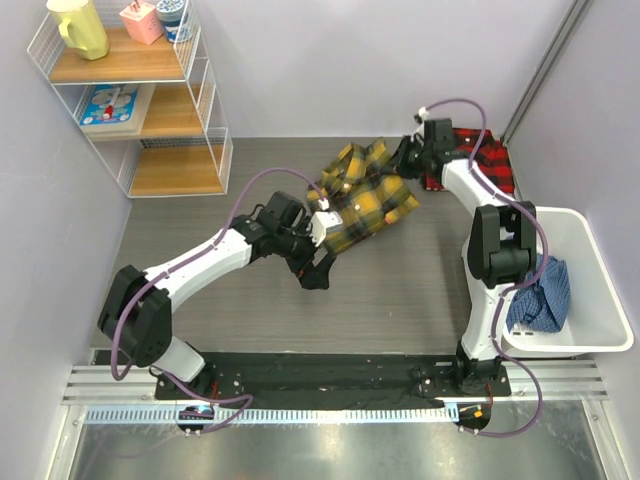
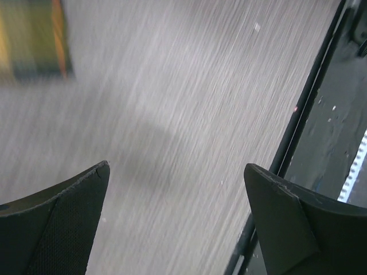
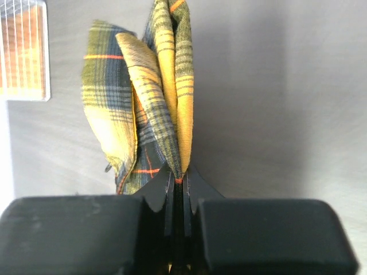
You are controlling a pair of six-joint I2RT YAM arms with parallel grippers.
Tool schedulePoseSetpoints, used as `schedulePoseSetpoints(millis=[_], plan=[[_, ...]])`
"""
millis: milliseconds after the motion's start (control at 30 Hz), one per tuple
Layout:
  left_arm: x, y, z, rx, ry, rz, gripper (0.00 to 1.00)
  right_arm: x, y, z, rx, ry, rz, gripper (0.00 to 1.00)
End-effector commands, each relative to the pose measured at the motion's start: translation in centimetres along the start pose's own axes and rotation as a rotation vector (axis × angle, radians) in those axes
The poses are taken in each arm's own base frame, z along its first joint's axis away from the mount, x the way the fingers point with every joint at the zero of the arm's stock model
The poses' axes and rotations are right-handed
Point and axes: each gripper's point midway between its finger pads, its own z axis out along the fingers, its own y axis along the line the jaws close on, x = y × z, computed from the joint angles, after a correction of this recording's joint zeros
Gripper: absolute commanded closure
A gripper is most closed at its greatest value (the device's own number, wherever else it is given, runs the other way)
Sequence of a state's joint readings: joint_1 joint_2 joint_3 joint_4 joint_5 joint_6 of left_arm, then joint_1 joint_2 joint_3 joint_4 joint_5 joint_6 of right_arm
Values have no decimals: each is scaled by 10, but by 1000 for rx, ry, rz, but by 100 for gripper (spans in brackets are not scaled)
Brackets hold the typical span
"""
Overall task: Fold and stack the long sleeve shirts
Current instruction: Neatly place the folded shirt to the corner
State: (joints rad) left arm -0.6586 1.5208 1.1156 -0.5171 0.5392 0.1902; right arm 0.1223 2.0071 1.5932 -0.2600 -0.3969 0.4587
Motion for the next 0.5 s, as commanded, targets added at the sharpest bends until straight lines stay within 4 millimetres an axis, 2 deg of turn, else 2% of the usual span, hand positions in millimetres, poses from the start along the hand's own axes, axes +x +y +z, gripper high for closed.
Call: schedulePoseSetpoints(millis=[0,67,100,133,200,267,300,367,467], plan=[[22,-2,-11,-35,54,-39,0,-63,-9,-22,110,-77,-247,99],[23,-2,-13,-46,51,-44,0,-78,-16,-27,141,-92,-278,99],[24,-3,-15,-48,47,-44,0,-95,-15,-27,151,-121,-310,99],[24,-3,-15,-51,42,-41,0,-100,-19,-28,164,-119,-321,99],[23,-3,-17,-62,37,-38,0,-125,-23,-31,189,-163,-351,99],[25,-2,-17,-67,39,-36,0,-139,-34,-35,237,-181,-382,99],[24,-2,-19,-74,36,-33,0,-153,-33,-37,245,-211,-400,99],[27,-2,-20,-77,39,-28,0,-165,-41,-43,281,-232,-423,99],[31,-3,-22,-81,43,-27,0,-186,-40,-55,317,-285,-475,99]])
